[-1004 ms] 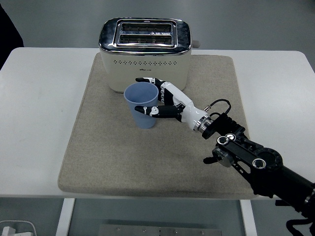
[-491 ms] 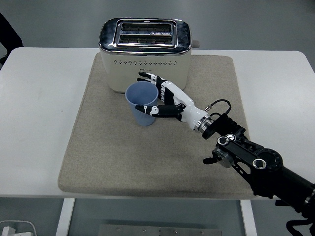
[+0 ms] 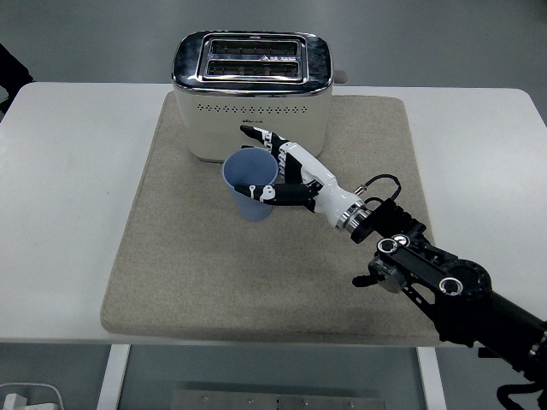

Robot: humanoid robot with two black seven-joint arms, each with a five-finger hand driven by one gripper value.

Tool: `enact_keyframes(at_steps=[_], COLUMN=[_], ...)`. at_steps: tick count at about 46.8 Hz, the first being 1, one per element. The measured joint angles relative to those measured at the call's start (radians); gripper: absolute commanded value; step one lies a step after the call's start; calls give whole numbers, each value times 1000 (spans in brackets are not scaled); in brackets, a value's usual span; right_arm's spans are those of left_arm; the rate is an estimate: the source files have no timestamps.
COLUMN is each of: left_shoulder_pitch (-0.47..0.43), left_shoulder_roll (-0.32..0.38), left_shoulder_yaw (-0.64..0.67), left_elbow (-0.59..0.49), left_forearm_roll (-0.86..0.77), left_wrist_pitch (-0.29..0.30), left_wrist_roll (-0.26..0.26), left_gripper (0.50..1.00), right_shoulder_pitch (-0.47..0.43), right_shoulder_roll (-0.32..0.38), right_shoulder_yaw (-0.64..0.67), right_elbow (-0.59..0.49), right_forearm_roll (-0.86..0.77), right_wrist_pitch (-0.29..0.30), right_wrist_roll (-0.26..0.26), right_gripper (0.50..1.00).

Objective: Put the water cup in front of the bread machine

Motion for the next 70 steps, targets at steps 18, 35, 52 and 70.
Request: enact_keyframes(at_steps=[18,35,52,70], left_shoulder_pitch=[0,0,0,0], left_shoulder_roll=[0,0,0,0], left_shoulder_yaw=[0,0,0,0], left_elbow=[0,0,0,0], left_forearm_roll=[0,0,0,0], left_wrist_pitch=[0,0,0,0], left_wrist_roll=[0,0,0,0], left_gripper=[1000,1000,1000,1000], right_shoulder_pitch=[6,12,29,43], right_shoulder_roll=[0,0,-1,-35], right_shoulder_yaw=[5,10,12,12], right_elbow=[1,0,-1,-2], right_forearm_roll=[1,2,2,2], right_wrist_pitch=[4,4,5,5], right_wrist_roll=[0,2,5,5], right_gripper=[924,924,924,924])
